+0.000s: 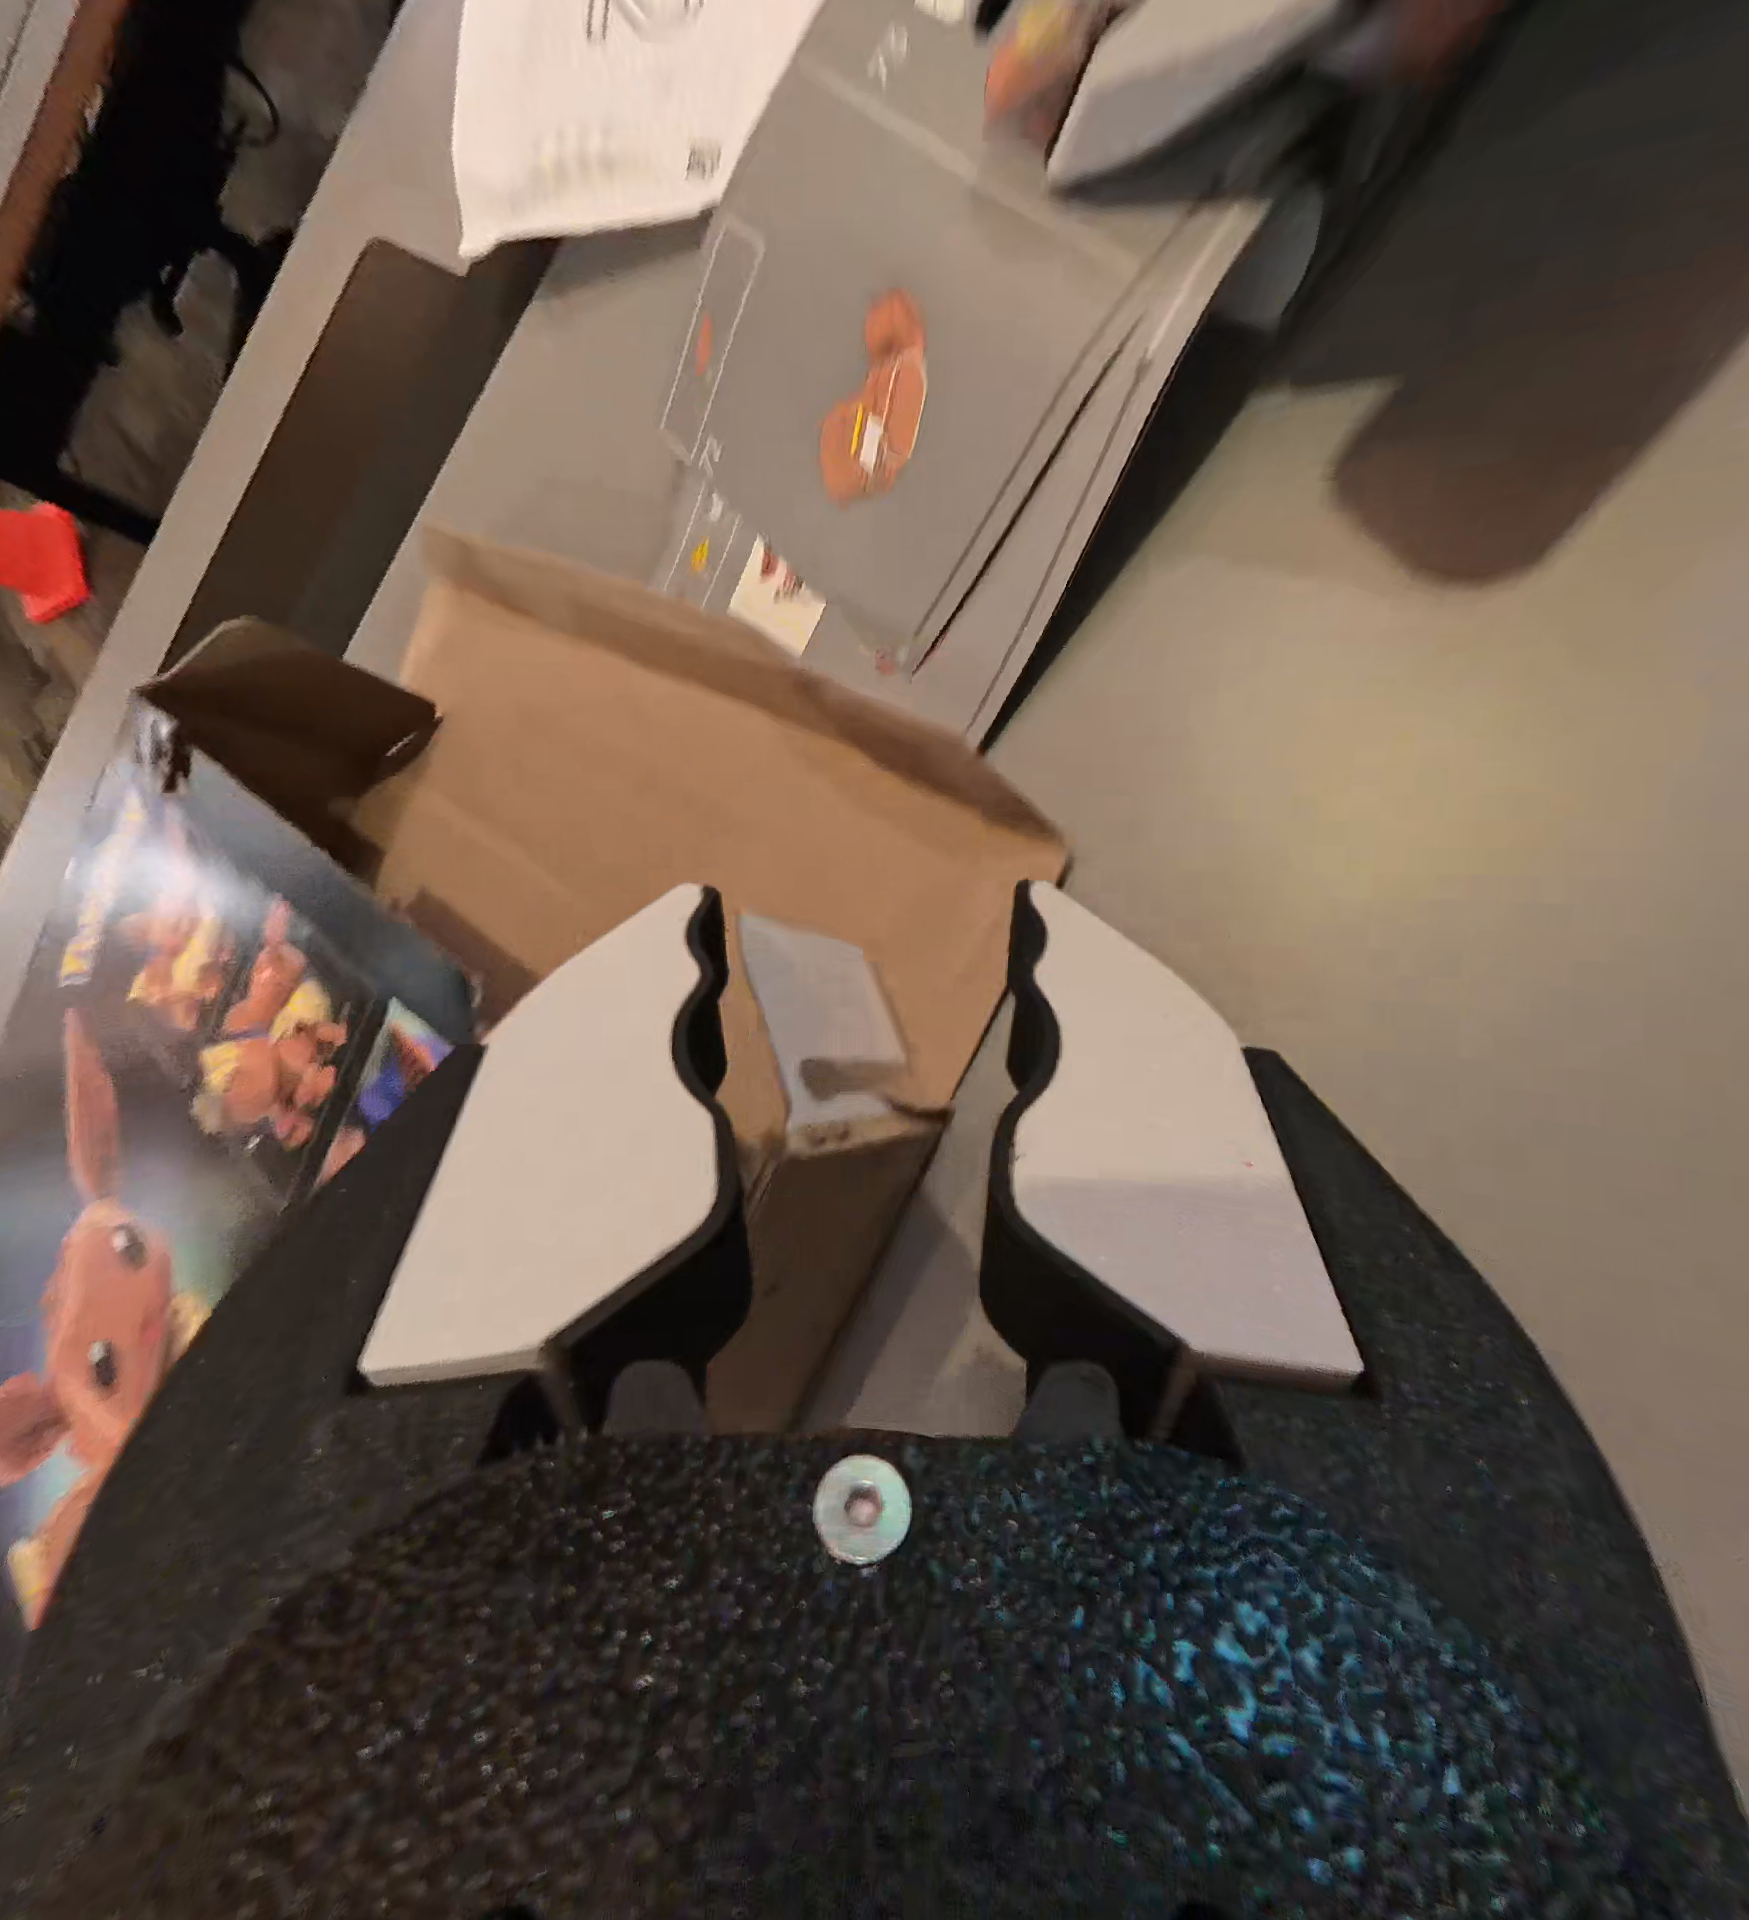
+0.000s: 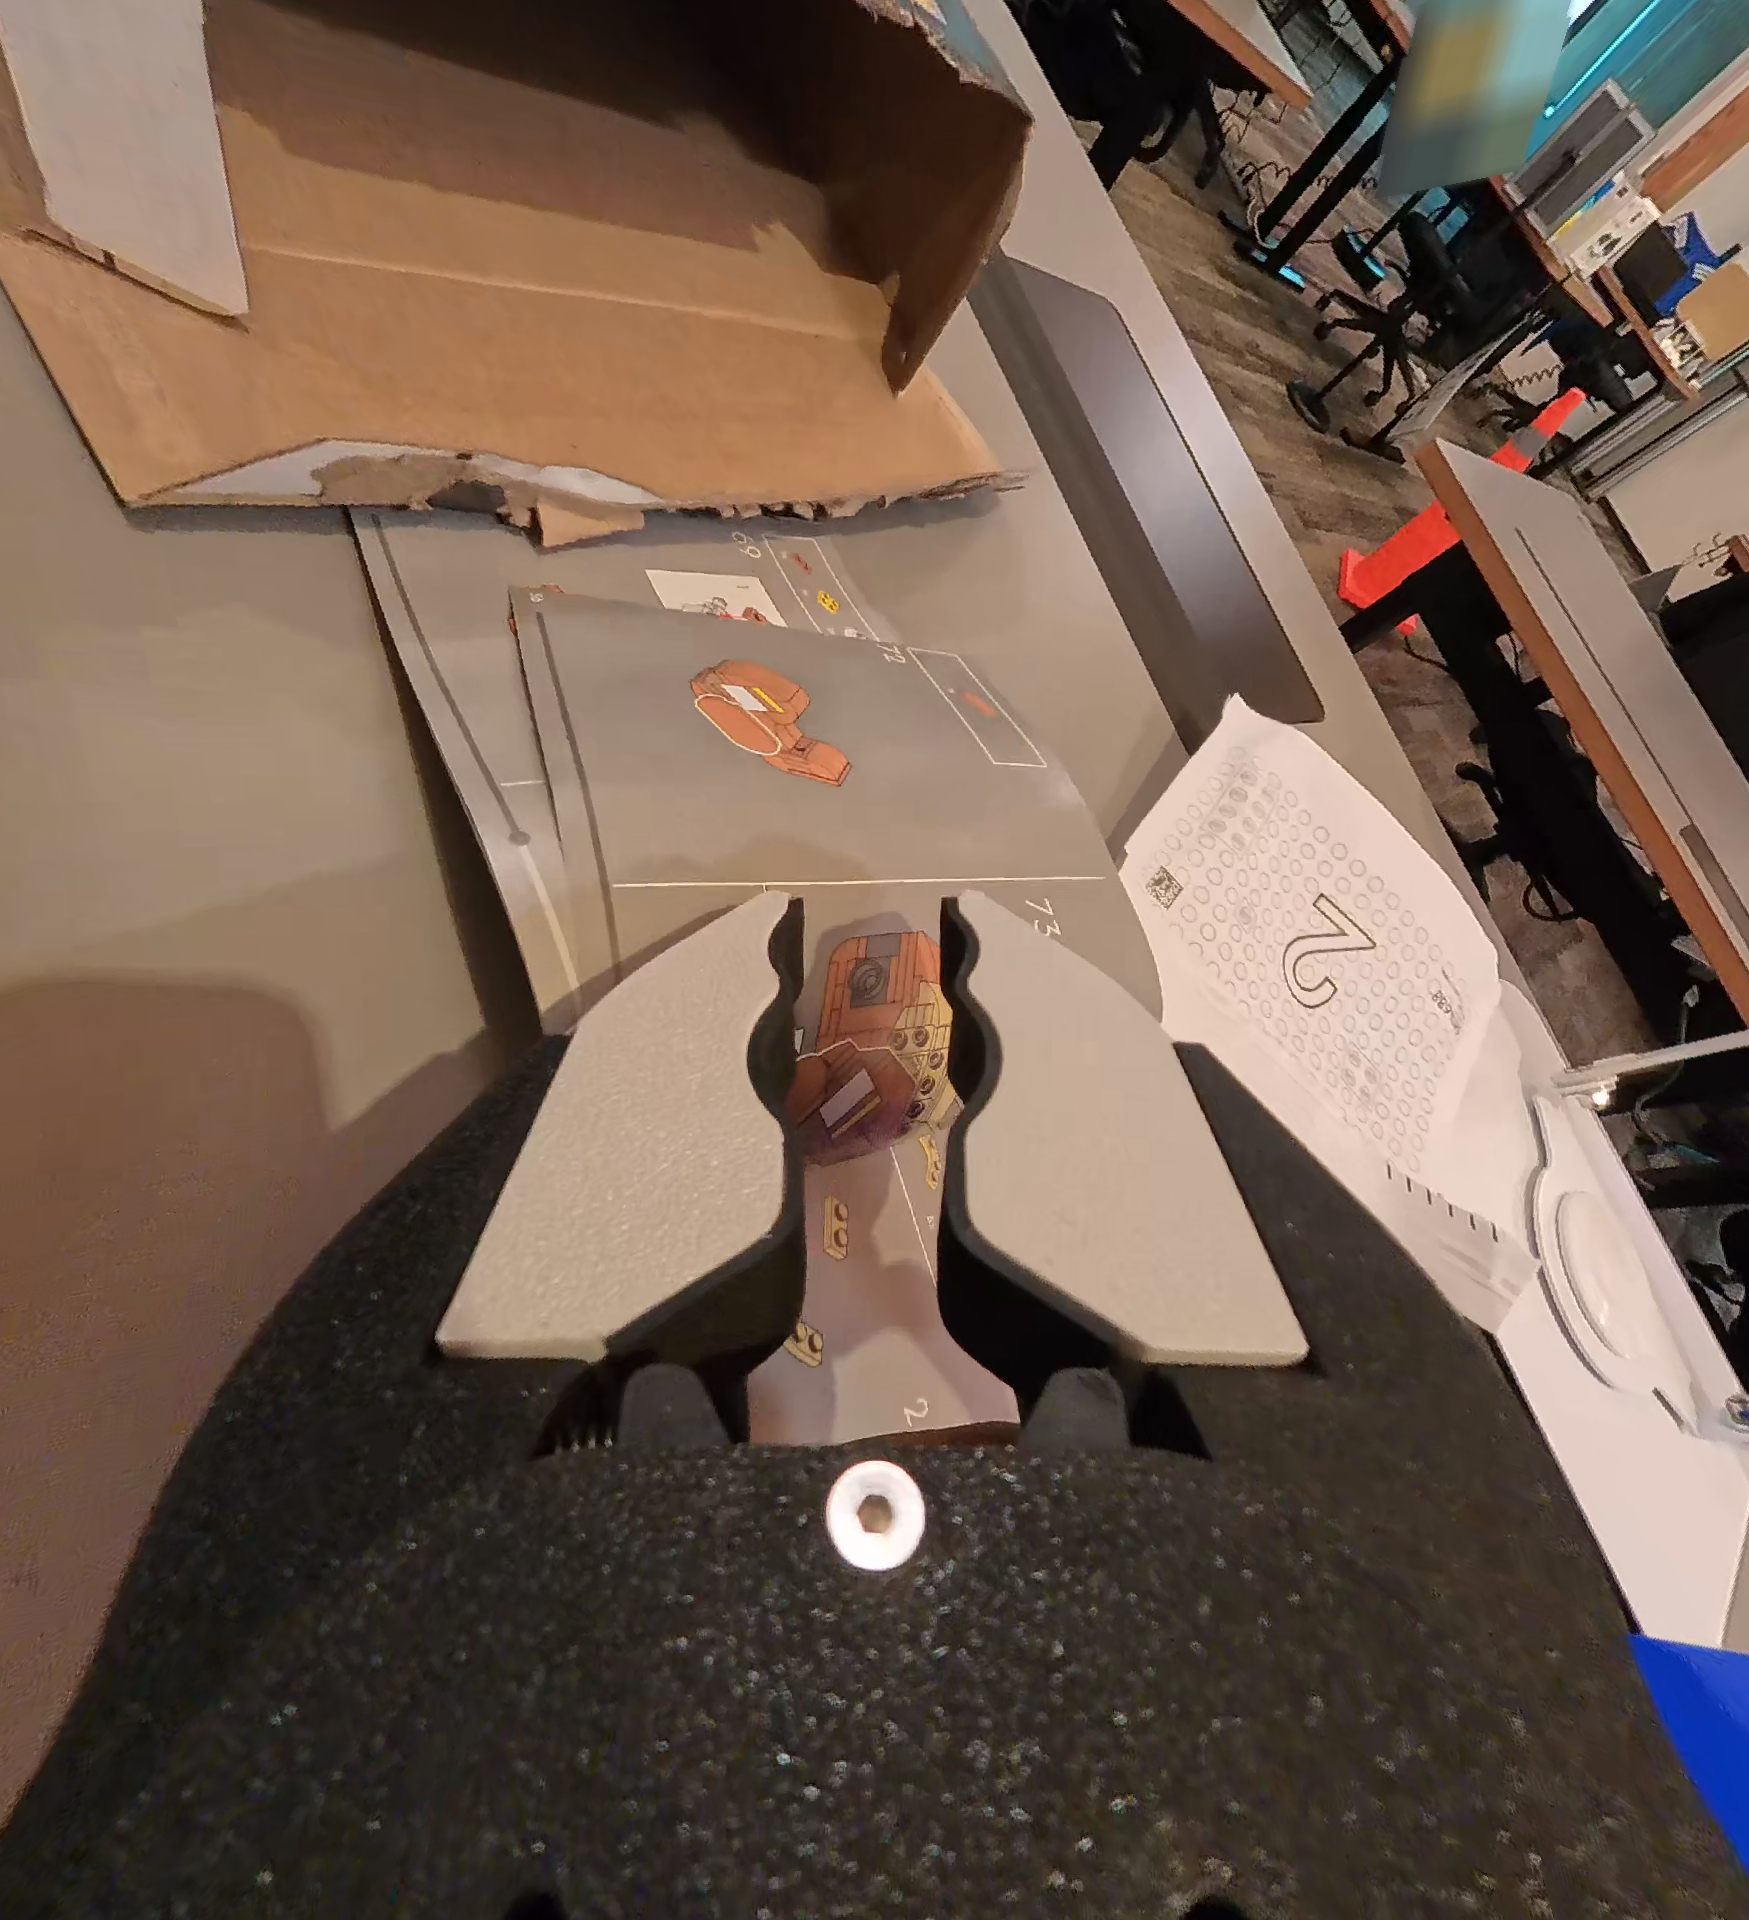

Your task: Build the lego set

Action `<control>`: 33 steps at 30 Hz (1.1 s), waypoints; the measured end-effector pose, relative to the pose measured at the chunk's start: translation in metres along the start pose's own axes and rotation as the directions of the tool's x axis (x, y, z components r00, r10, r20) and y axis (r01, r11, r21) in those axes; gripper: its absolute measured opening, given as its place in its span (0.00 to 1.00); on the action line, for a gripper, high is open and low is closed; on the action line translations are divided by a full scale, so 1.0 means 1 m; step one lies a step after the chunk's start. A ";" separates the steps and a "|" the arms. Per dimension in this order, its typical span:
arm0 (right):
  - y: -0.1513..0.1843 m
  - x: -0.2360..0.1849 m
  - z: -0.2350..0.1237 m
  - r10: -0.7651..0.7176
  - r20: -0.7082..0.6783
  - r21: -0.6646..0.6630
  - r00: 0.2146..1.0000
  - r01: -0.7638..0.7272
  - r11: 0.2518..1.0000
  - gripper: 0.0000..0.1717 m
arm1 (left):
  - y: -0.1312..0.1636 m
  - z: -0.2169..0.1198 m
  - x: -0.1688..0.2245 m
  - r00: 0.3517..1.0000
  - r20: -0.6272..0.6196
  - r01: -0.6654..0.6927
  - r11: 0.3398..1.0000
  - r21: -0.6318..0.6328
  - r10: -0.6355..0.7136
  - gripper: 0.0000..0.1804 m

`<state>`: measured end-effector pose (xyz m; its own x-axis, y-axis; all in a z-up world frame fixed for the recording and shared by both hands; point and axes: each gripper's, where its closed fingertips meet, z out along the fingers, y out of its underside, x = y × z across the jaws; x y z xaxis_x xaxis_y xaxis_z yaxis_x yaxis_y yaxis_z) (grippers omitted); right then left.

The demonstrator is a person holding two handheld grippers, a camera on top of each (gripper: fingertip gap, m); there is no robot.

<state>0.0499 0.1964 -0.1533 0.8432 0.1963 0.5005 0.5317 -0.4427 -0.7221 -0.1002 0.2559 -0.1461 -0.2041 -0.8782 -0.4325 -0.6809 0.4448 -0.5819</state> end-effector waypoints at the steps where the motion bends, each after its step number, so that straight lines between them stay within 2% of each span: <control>1: -0.001 0.000 0.001 -0.001 0.003 0.000 1.000 0.001 1.000 0.14 | 0.007 -0.001 -0.003 1.000 0.005 -0.018 0.999 -0.027 0.018 0.29; 5: -0.003 -0.002 0.004 -0.002 0.012 0.000 1.000 0.002 1.000 0.14 | 0.009 0.002 -0.006 0.999 0.019 -0.028 0.999 -0.044 0.029 0.28; 9: -0.005 -0.004 0.006 -0.010 0.019 0.002 1.000 0.010 1.000 0.14 | -0.027 0.008 0.010 0.994 -0.002 0.106 0.994 0.027 -0.106 0.23; 11: -0.006 -0.005 0.007 -0.014 0.023 0.001 1.000 0.014 1.000 0.14 | -0.040 0.016 0.018 0.984 -0.026 0.179 0.984 0.021 -0.178 0.22; 14: -0.007 -0.007 0.008 -0.017 0.034 0.000 0.999 0.017 1.000 0.14 | -0.034 0.035 0.016 0.986 0.036 0.163 0.983 -0.090 -0.160 0.22; 18: -0.009 -0.008 0.009 -0.034 0.029 0.008 0.999 0.033 0.999 0.14 | -0.018 0.059 0.018 0.986 0.061 0.162 0.966 -0.202 -0.153 0.21; 21: -0.010 -0.010 0.009 -0.053 0.024 0.010 0.998 0.053 0.999 0.14 | -0.007 0.066 0.017 0.986 0.093 0.159 0.954 -0.255 -0.139 0.16; 24: -0.011 -0.012 0.008 -0.060 0.026 0.010 0.998 0.059 0.998 0.14 | -0.004 0.065 0.014 0.984 0.108 0.168 0.954 -0.249 -0.145 0.10; 33: -0.010 -0.013 0.009 -0.061 0.032 0.008 0.998 0.060 0.998 0.14 | -0.005 0.052 0.006 0.965 0.091 0.258 0.951 -0.170 -0.245 0.07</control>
<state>0.0339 0.2065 -0.1568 0.8116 0.2510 0.5275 0.5822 -0.4229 -0.6944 -0.0618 0.2574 -0.1816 0.0340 -0.9409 -0.3371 -0.8199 0.1667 -0.5477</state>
